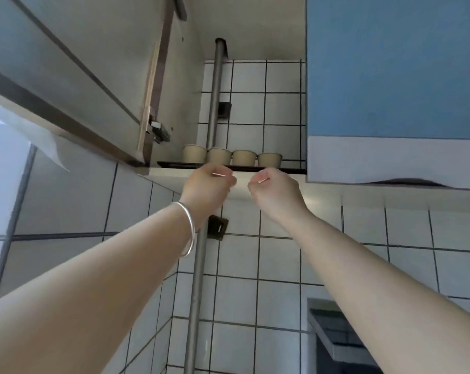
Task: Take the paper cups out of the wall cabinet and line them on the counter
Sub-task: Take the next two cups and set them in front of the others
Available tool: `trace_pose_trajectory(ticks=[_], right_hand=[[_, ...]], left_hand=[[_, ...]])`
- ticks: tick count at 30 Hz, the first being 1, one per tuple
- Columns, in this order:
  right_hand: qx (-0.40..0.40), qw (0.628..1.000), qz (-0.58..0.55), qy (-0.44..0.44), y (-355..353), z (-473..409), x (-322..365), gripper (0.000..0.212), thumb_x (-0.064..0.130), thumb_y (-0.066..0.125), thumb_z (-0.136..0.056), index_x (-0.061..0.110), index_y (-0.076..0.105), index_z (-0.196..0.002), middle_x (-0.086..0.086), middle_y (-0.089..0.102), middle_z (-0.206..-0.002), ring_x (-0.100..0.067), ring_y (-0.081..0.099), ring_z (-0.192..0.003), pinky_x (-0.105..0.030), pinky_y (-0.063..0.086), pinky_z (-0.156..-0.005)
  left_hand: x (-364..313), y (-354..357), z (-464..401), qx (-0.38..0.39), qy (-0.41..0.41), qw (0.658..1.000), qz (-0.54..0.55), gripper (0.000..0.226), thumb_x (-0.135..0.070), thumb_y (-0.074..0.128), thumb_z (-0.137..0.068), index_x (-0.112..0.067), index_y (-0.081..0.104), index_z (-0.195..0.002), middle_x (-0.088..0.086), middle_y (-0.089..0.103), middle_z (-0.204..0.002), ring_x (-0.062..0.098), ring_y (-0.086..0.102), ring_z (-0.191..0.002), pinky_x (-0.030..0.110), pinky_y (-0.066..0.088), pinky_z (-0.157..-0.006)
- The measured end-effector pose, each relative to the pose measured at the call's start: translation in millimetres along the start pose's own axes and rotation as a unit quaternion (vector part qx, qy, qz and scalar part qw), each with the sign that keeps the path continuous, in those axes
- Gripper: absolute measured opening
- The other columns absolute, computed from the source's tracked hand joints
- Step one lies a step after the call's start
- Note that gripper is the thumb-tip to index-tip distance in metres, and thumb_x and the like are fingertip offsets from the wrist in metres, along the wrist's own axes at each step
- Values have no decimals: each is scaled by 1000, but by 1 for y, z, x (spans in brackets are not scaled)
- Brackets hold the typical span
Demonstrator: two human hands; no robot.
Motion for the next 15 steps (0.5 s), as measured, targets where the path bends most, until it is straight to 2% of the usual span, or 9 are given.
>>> trace_pose_trajectory(ticks=[2, 3, 5, 7, 10, 12, 13, 14, 15], right_hand=[[-18, 999, 16, -26, -5, -25, -4, 25, 22, 53, -86, 18, 62, -109, 0, 61, -97, -16, 56, -79, -23, 37, -56], [-31, 999, 20, -36, -7, -36, -5, 26, 22, 54, -87, 17, 61, -112, 0, 60, -97, -17, 57, -85, -23, 37, -62], [-57, 997, 23, -50, -13, -60, -8, 29, 22, 54, -89, 15, 59, -116, -3, 62, -106, -20, 57, -97, -22, 36, -73], [-70, 996, 31, -56, -20, -81, -11, 30, 20, 53, -89, 13, 57, -118, -6, 63, -117, -22, 55, -101, -22, 36, -77], [-73, 994, 62, -44, -24, -112, -21, 34, 19, 51, -90, 10, 54, -122, -8, 59, -124, -25, 54, -111, -24, 38, -81], [-60, 994, 84, -25, -19, -131, -28, 29, 19, 50, -89, 6, 56, -114, -7, 60, -110, -28, 54, -108, -27, 42, -79], [-55, 993, 102, -11, -15, -142, -31, 18, 18, 49, -88, 6, 58, -99, -5, 58, -94, -28, 55, -97, -27, 43, -69], [-54, 992, 116, 9, -12, -152, -32, 13, 18, 49, -87, 7, 53, -81, -3, 53, -78, -27, 53, -83, -25, 38, -56], [-46, 991, 124, 29, -8, -163, -32, 19, 17, 48, -86, 9, 46, -70, -3, 47, -70, -24, 49, -70, -24, 30, -49]], left_hand=[[-5, 4, -25, -22, 19, 999, -14, 9, -20, 60, -85, -24, 56, -92, 2, 64, -100, 20, 63, -95, 32, 52, -84], [-7, 7, -37, -24, 28, 999, -27, 10, -20, 60, -85, -24, 56, -94, 3, 64, -105, 21, 63, -97, 31, 52, -82], [-11, 12, -61, -26, 53, 997, -58, 16, -21, 57, -86, -22, 56, -102, 2, 62, -104, 17, 62, -84, 23, 50, -68], [-15, 17, -84, -41, 85, 992, -79, 26, -22, 55, -87, -18, 58, -112, -2, 58, -93, 10, 53, -66, 19, 44, -58], [-15, 25, -116, -67, 99, 981, -154, 31, -22, 51, -87, -18, 56, -116, -6, 53, -90, 8, 46, -61, 14, 35, -51], [-9, 35, -133, -58, 97, 969, -218, 33, -24, 51, -86, -20, 54, -118, -4, 55, -97, 9, 47, -62, 16, 32, -50], [-6, 41, -141, -42, 96, 967, -232, 35, -25, 52, -86, -20, 52, -121, -1, 59, -103, 11, 50, -66, 18, 37, -54], [-3, 46, -150, -27, 97, 963, -248, 40, -26, 53, -86, -19, 50, -125, 4, 61, -110, 15, 54, -75, 20, 41, -63], [-2, 50, -158, -16, 98, 956, -276, 44, -26, 53, -86, -18, 47, -129, 8, 60, -117, 20, 57, -87, 22, 41, -70]])
Point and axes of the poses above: each hand's wrist, its own z-axis away from the middle knuckle, its own y-axis out of the palm, x = y × z, the point moved 5 cm from there along -z, towards the middle knuckle
